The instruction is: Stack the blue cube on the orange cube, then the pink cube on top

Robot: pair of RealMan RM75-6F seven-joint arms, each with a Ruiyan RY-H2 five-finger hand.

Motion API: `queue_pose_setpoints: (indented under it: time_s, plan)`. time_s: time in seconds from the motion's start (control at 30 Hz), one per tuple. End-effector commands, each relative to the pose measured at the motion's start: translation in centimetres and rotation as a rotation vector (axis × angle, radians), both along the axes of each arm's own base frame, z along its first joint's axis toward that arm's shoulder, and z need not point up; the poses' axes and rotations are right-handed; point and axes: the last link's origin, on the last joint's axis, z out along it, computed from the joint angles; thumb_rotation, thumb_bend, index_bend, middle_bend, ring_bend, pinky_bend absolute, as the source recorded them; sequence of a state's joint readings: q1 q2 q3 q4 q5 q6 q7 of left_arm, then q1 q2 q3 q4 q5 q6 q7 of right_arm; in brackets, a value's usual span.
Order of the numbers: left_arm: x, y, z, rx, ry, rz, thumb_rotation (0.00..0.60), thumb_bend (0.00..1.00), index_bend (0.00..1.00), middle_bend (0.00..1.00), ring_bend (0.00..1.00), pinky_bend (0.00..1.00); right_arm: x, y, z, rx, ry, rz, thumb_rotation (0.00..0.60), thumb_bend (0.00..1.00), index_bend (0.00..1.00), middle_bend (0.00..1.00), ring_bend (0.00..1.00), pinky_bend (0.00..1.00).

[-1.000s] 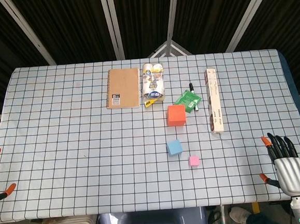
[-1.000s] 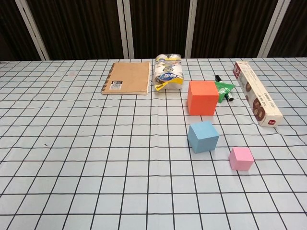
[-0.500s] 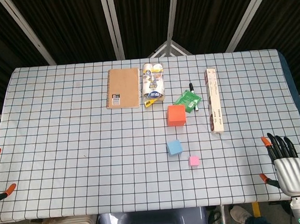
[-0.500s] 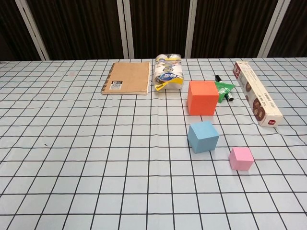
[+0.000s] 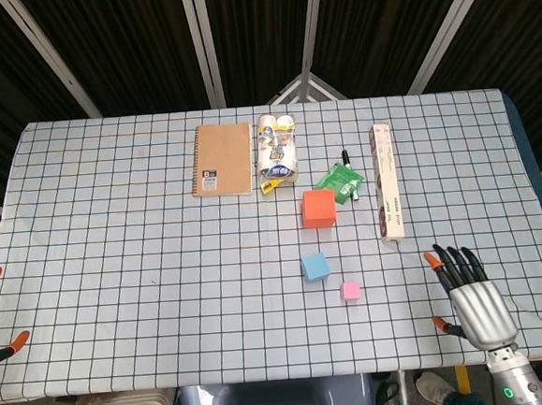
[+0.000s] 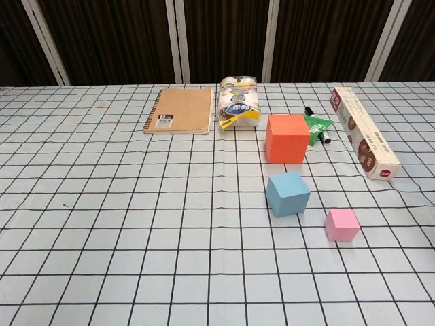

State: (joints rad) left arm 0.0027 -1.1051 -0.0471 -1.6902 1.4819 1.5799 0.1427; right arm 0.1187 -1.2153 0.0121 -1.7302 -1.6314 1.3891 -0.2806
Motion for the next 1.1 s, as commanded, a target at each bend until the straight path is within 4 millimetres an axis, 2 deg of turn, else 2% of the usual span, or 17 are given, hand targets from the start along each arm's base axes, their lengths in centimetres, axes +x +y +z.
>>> queue_pose_setpoints:
  time_s: [0.03, 0.27, 0.53, 0.87, 1.1]
  plan:
    - [0.0, 0.0, 0.0, -0.001, -0.001, 0.001, 0.6, 0.13, 0.05, 0.0, 0.0, 0.0, 3.5, -2.4, -1.4, 0.076, -0.006, 0.045, 0.6, 0.16, 0.06, 0.0, 0.0, 0.0]
    - [-0.3, 0.1, 0.3, 0.006, -0.002, 0.012, 0.6, 0.12, 0.05, 0.0, 0.0, 0.0, 7.8, -5.6, -3.6, 0.161, 0.029, 0.062, 0.6, 0.16, 0.11, 0.0, 0.0, 0.0]
    - [-0.4, 0.2, 0.5, 0.001, -0.02, 0.013, 0.6, 0.12, 0.06, 0.0, 0.0, 0.0, 11.3, -7.8, -6.5, 0.221, 0.107, 0.08, 0.6, 0.16, 0.2, 0.0, 0.0, 0.0]
    - [-0.7, 0.5, 0.9, 0.006, -0.032, 0.02, 0.6, 0.12, 0.06, 0.0, 0.0, 0.0, 14.3, -9.3, -10.3, 0.269, 0.122, 0.073, 0.6, 0.16, 0.2, 0.0, 0.0, 0.0]
    - [-0.9, 0.6, 1.2, 0.014, -0.044, 0.028, 0.6, 0.12, 0.06, 0.0, 0.0, 0.0, 15.6, -10.7, -12.0, 0.286, 0.141, 0.067, 0.6, 0.16, 0.26, 0.0, 0.0, 0.0]
